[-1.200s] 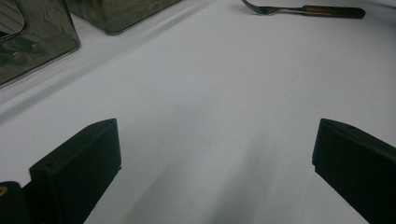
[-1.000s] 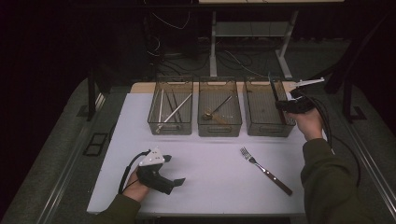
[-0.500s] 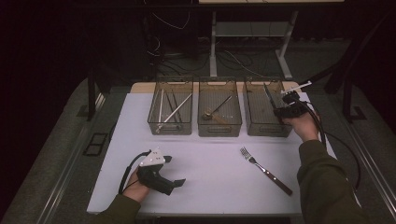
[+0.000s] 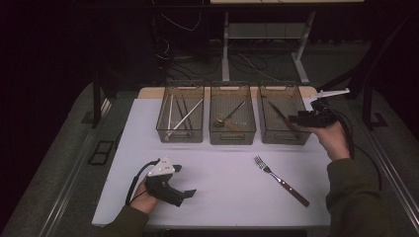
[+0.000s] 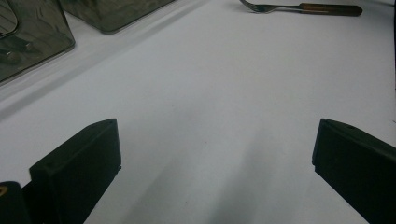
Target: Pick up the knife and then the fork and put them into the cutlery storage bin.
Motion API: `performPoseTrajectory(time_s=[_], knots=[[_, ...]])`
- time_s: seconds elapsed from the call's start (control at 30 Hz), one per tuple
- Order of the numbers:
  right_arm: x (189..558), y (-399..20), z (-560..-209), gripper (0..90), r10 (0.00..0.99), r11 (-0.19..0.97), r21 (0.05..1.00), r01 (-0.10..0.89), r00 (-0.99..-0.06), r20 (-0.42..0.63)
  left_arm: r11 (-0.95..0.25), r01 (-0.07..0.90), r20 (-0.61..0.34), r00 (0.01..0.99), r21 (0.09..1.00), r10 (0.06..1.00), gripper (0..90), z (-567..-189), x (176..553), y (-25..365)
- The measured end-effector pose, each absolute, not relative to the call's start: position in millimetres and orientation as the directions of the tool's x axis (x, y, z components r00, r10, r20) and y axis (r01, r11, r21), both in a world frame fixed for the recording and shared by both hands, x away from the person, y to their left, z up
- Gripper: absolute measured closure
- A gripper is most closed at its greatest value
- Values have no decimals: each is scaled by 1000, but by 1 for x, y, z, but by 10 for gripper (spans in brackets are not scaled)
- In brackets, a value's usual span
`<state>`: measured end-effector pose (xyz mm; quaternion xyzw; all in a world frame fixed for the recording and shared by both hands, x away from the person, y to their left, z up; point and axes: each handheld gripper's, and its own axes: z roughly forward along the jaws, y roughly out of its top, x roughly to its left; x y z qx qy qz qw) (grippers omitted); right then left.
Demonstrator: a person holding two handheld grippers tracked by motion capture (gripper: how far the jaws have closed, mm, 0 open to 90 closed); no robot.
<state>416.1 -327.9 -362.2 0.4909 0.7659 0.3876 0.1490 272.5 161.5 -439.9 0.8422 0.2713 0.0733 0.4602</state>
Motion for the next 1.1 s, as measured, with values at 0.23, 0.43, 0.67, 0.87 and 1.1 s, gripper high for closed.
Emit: performPoseTrajectory(time_s=[0.23, 0.43, 0.67, 0.87, 1.1], knots=[[383, -323, -361, 443, 833, 243, 756, 608, -530, 158, -427, 387, -123, 841, 817, 526, 0, -440, 271, 161], [358, -322, -368, 435, 811, 246, 762, 599, -558, 177, -433, 385, -118, 842, 815, 527, 0, -440, 271, 161], [336, -324, -376, 419, 782, 229, 771, 594, -584, 218, -426, 387, -120, 839, 818, 531, 0, -440, 271, 161], [319, -321, -386, 397, 772, 265, 762, 591, -603, 199, -426, 386, -121, 841, 818, 528, 0, -439, 270, 161], [302, -317, -394, 394, 766, 330, 728, 601, -621, 165, -426, 385, -122, 841, 819, 527, 0, -439, 270, 161]])
